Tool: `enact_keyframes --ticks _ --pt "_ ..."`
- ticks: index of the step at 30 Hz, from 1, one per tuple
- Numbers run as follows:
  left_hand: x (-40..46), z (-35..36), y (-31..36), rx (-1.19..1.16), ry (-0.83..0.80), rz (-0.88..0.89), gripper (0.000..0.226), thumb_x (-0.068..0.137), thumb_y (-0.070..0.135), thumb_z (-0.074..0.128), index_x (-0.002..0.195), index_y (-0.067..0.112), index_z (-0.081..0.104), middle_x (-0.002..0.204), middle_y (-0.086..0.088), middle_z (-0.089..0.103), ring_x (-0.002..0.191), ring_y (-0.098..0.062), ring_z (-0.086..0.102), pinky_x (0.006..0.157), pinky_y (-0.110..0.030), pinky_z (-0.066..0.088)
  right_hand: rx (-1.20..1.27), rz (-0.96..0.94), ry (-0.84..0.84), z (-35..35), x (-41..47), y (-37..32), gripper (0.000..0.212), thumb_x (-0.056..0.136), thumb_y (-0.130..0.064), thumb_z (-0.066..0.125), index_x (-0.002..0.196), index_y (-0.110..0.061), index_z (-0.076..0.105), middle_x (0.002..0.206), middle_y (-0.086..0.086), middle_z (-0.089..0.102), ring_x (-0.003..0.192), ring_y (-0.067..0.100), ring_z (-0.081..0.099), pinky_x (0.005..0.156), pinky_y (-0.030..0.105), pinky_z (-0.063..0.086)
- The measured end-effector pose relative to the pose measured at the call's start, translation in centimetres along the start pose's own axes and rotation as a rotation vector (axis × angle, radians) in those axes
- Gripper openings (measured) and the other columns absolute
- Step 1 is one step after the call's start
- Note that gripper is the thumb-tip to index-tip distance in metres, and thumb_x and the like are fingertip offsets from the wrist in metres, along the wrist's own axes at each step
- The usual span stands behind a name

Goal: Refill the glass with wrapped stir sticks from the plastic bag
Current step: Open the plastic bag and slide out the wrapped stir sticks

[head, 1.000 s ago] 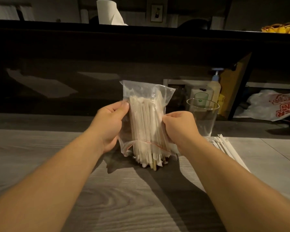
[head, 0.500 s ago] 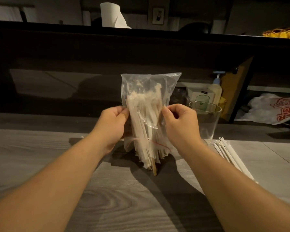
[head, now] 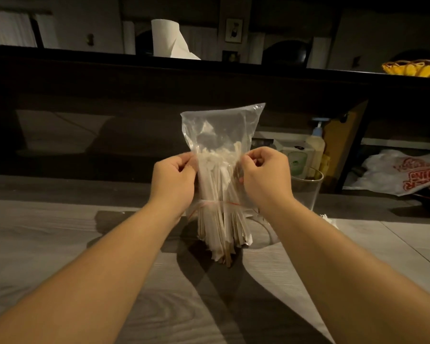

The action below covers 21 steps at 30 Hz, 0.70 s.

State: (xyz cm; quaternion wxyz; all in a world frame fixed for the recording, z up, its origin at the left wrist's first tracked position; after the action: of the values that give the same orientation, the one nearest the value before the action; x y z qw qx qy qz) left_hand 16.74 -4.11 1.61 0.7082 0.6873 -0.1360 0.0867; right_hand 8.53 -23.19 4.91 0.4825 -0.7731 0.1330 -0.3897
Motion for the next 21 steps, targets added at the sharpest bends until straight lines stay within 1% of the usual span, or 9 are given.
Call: enact_keyframes --ticks 2,4,6,9,13,15,17,19,21 --pt "0.8 -0.3 0.6 0.092 0.063 0.049 0.018 0.098 0.022 0.063 0.112 0.03 0.072 0.094 0.02 0.067 0.088 0.001 0.061 0.067 -0.017 0.046 -0.033 -0.031 0.015 0.5 0.2 -0.1 0.016 0.097 -0.019 0.063 0.083 -0.025 0.066 0.075 -0.003 0.068 0.069 0.013 0.067 0.065 0.031 0.057" --pt "1.3 -0.5 1.0 0.186 0.134 0.096 0.018 0.093 0.02 0.07 0.089 0.038 0.071 0.086 0.019 0.067 0.081 0.002 0.06 0.062 -0.015 0.041 -0.055 -0.048 0.044 0.8 0.3 0.2 0.015 0.097 -0.018 0.063 0.084 -0.024 0.066 0.076 -0.006 0.067 0.071 0.008 0.064 0.066 0.028 0.054" --pt "1.8 -0.8 1.0 0.22 0.187 0.132 0.023 0.091 0.02 0.073 0.078 0.038 0.068 0.083 0.015 0.069 0.08 0.0 0.063 0.062 -0.017 0.043 -0.044 -0.05 0.072 1.0 0.5 0.8 0.013 0.097 -0.018 0.062 0.087 -0.022 0.069 0.077 -0.007 0.067 0.072 0.007 0.063 0.067 0.027 0.053" --pt "2.6 -0.7 1.0 0.193 0.231 0.156 0.02 0.091 0.02 0.072 0.079 0.036 0.07 0.083 0.015 0.07 0.08 -0.002 0.064 0.065 -0.018 0.047 -0.024 -0.06 0.085 1.4 1.2 0.8 0.014 0.096 -0.016 0.062 0.086 -0.022 0.069 0.075 -0.007 0.068 0.071 0.008 0.064 0.066 0.028 0.055" --pt "3.7 -0.6 1.2 0.031 0.259 0.128 0.013 0.092 0.021 0.071 0.085 0.031 0.073 0.082 0.011 0.072 0.078 -0.008 0.071 0.067 -0.028 0.059 0.003 -0.118 0.121 1.5 2.4 -1.2 0.019 0.095 -0.017 0.064 0.08 -0.028 0.066 0.071 -0.012 0.066 0.065 0.001 0.063 0.058 0.016 0.051" --pt "4.1 -0.8 1.6 -0.032 0.288 0.117 0.015 0.092 0.023 0.071 0.082 0.035 0.071 0.076 0.013 0.073 0.073 -0.004 0.071 0.068 -0.028 0.059 0.069 -0.121 0.13 1.4 3.0 -1.8 0.016 0.096 -0.015 0.065 0.083 -0.025 0.069 0.074 -0.009 0.068 0.069 0.006 0.067 0.065 0.027 0.059" --pt "4.3 -1.1 2.5 -0.015 0.288 0.157 0.018 0.091 0.023 0.071 0.08 0.037 0.069 0.072 0.022 0.071 0.071 0.005 0.068 0.069 -0.023 0.056 0.122 -0.137 0.146 1.1 3.1 -2.3 0.017 0.096 -0.015 0.065 0.084 -0.027 0.069 0.075 -0.007 0.069 0.072 0.012 0.069 0.068 0.036 0.063" --pt "4.1 -1.2 3.4 -0.002 0.244 0.227 0.017 0.093 0.021 0.069 0.084 0.035 0.071 0.079 0.024 0.072 0.076 0.004 0.069 0.068 -0.021 0.057 0.161 -0.171 0.159 0.8 2.9 -2.8 0.018 0.096 -0.016 0.066 0.083 -0.028 0.068 0.074 -0.006 0.07 0.071 0.011 0.07 0.067 0.032 0.062" --pt "3.8 -1.4 3.6 -0.034 0.21 0.267 0.014 0.093 0.017 0.068 0.089 0.029 0.074 0.085 0.015 0.075 0.081 -0.002 0.072 0.071 -0.02 0.059 0.201 -0.194 0.162 0.6 2.7 -3.2 0.018 0.096 -0.018 0.066 0.083 -0.03 0.068 0.075 -0.006 0.071 0.07 0.008 0.07 0.064 0.024 0.06"
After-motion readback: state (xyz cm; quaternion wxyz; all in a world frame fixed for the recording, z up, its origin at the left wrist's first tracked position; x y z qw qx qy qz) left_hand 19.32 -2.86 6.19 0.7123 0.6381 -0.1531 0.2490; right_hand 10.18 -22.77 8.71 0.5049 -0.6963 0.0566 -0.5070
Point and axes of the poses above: each hand's wrist, its own x-axis towards the middle knuckle, its own z-axis out of the palm, y = z × x, the point moved 8 cm from there along x, towards the middle knuckle
